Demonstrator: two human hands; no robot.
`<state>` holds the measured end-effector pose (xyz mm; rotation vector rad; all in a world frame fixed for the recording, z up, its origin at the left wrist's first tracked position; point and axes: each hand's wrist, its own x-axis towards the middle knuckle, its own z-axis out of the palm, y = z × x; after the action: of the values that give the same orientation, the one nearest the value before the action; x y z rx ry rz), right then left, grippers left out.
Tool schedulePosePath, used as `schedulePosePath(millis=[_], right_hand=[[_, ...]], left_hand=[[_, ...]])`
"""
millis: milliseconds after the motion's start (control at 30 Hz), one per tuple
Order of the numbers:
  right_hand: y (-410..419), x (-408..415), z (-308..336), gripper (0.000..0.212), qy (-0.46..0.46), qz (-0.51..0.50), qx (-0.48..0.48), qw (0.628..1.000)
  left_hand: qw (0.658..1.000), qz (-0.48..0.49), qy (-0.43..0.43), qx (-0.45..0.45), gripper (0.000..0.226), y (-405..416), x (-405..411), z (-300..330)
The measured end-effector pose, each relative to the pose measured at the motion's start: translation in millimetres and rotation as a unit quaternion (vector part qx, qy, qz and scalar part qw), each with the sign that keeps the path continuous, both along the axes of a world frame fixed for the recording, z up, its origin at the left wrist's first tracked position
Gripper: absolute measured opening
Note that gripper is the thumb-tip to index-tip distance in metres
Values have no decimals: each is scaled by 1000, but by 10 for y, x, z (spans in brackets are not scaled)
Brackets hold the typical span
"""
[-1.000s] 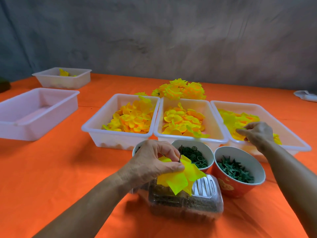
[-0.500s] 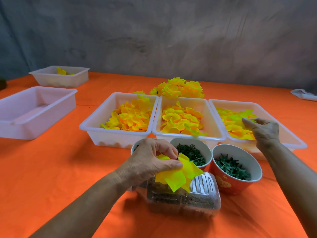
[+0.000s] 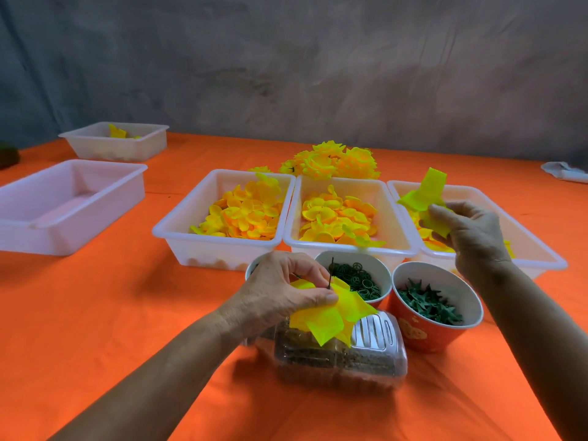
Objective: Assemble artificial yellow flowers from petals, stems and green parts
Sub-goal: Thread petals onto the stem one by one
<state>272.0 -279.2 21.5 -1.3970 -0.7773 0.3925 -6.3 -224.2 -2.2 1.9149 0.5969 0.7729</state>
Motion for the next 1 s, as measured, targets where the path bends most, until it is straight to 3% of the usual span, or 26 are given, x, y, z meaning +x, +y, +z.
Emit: schedulePosePath(millis=[133,233,467,700,833,933,1000], right_hand=[[-70,-381,80,21,69,103,10,992],[-127,-615,123,18,103,164,7,981],[-162,-899,211,39,139,222,17,965],[-148,-1018,281,48,73,252,-3,965],[-156,-1103,342,41,45,295,21,954],[-178,-1118,365,30,14,312,27,950],[-194,-1106,374,36,10,314,25,949]], left_hand=[[1000,12,-8,-1,14,2,1,-33],[1000,14,-13,5,11,1,-6,-41],[1000,0,-31,-2,24,-18,-50,54],[991,92,-99,-2,39,63,-26,374],[991,59,-97,-76,54,96,119,513],[985,17,-123,-118,35,97,155,553],[984,14,-141,-108,18,97,167,554]])
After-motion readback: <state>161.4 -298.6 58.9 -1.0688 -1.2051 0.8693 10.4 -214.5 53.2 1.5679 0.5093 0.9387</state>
